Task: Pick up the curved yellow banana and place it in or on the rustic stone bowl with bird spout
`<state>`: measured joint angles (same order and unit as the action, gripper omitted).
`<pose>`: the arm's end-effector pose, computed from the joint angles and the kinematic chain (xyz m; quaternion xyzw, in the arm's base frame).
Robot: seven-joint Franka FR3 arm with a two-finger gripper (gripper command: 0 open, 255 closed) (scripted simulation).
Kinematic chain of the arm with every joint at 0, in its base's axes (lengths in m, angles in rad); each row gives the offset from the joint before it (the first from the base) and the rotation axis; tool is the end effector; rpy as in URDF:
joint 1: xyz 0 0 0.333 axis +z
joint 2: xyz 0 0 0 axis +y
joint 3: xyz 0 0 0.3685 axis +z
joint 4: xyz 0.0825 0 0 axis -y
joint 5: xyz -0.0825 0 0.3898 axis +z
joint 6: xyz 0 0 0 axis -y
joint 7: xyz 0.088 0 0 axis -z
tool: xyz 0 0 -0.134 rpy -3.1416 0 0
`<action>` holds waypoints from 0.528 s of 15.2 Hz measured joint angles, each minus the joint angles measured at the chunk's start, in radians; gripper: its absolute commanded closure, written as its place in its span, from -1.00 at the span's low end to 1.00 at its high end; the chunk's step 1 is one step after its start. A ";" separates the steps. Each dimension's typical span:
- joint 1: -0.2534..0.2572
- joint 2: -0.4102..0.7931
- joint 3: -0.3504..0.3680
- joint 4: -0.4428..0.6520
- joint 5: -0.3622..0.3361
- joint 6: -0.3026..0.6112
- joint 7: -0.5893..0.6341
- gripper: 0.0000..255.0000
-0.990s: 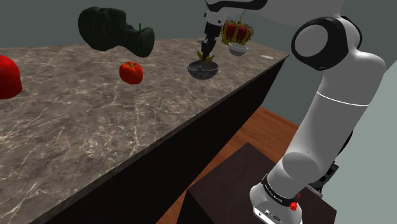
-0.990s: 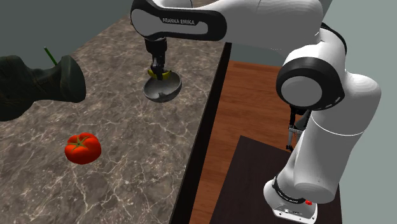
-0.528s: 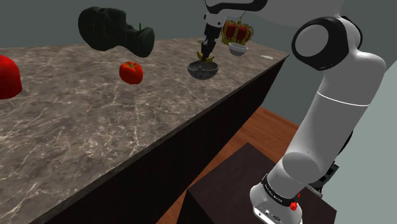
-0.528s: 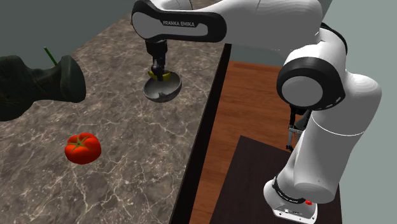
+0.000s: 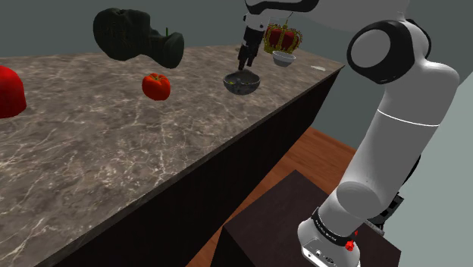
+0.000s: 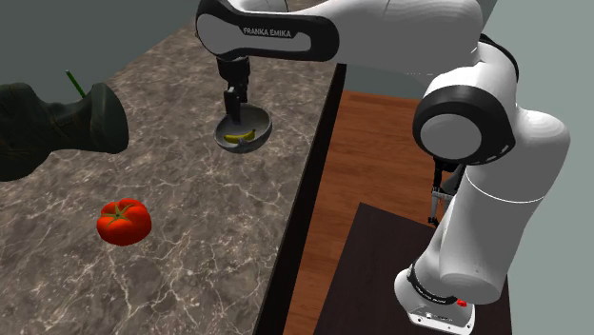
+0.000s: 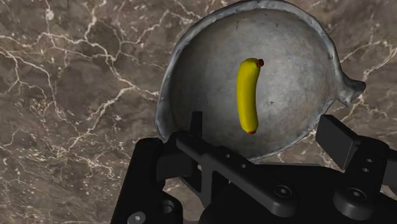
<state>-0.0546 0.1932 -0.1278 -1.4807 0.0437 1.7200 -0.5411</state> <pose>0.6333 -0.1035 0.5918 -0.9839 -0.1771 -0.0256 0.0004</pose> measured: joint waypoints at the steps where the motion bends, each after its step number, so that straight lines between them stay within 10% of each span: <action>1: 0.001 -0.003 0.001 0.023 -0.001 -0.026 0.003 -1.00; 8: -0.003 0.017 -0.001 0.136 0.002 -0.119 0.001 -1.00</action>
<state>-0.0580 0.2103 -0.1290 -1.3443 0.0459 1.6006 -0.5399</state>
